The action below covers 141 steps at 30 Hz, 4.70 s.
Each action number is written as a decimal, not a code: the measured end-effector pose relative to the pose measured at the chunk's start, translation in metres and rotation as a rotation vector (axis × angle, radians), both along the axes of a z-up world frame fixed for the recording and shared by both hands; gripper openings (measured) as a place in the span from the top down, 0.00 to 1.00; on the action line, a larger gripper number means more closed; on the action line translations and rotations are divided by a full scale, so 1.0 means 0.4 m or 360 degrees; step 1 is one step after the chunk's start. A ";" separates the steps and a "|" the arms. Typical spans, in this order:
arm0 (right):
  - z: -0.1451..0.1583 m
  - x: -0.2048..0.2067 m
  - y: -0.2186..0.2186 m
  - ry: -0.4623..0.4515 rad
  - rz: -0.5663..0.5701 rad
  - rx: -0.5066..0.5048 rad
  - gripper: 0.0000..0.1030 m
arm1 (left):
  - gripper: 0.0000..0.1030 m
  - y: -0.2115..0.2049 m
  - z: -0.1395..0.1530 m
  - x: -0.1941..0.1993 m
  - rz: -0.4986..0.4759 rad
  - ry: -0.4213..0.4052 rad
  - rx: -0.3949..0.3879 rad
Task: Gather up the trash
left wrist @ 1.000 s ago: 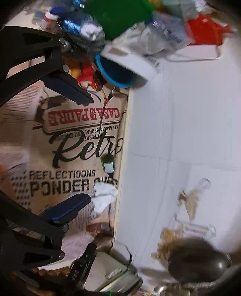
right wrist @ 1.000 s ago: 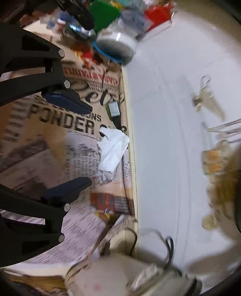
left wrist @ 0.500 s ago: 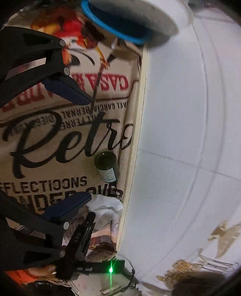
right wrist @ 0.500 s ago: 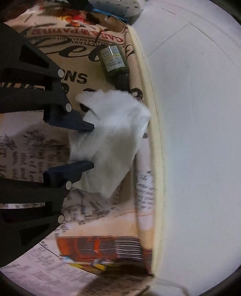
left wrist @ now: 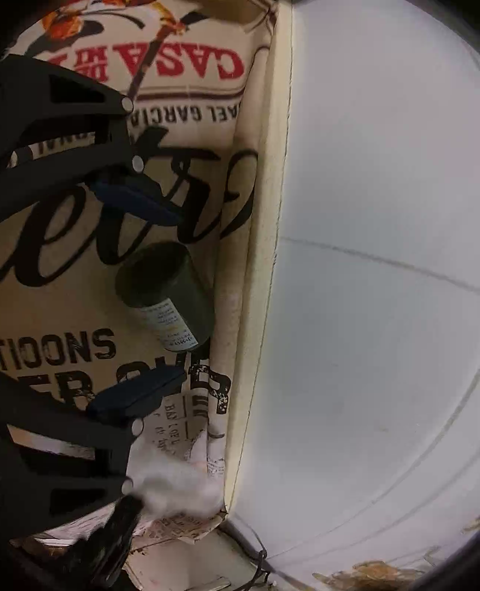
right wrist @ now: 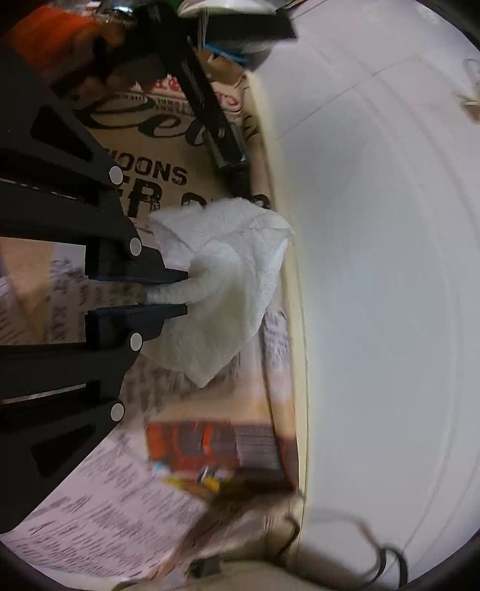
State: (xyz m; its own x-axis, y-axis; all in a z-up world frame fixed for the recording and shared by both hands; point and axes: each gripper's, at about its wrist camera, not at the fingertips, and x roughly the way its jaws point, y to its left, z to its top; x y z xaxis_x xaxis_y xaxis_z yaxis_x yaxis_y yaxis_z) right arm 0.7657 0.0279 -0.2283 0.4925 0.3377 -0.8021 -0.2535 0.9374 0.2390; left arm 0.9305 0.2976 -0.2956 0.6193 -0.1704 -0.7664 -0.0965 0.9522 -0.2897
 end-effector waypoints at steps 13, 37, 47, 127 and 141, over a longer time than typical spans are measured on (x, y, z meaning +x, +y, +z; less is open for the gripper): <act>0.125 -0.094 -0.145 -0.0071 -0.0060 0.0096 0.91 | 0.55 -0.093 0.125 -0.145 -0.0063 -0.0069 0.0181; 0.281 -0.422 -0.312 -0.0247 0.0402 0.0238 0.91 | 0.56 -0.451 0.448 -0.740 0.0299 -0.0284 0.0314; 0.328 -0.596 -0.348 -0.0274 0.0422 0.0301 0.91 | 0.57 -0.544 0.505 -0.958 0.0236 -0.0334 0.0376; -1.148 -1.187 -0.317 0.0637 0.0374 -0.0022 0.62 | 0.56 -0.631 -1.100 -1.493 0.0020 0.0515 0.0109; -0.719 -1.177 -0.378 0.0454 0.0300 -0.0006 0.62 | 0.56 -0.640 -0.682 -1.557 0.0027 0.0493 0.0200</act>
State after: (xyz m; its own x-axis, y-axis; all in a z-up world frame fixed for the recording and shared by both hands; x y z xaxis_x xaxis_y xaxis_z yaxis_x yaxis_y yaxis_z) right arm 0.2949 -0.1233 -0.5158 0.1772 0.3984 -0.8999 -0.3456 0.8814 0.3221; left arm 0.3078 0.0416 -0.5682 0.3553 -0.0544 -0.9332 -0.1777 0.9762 -0.1246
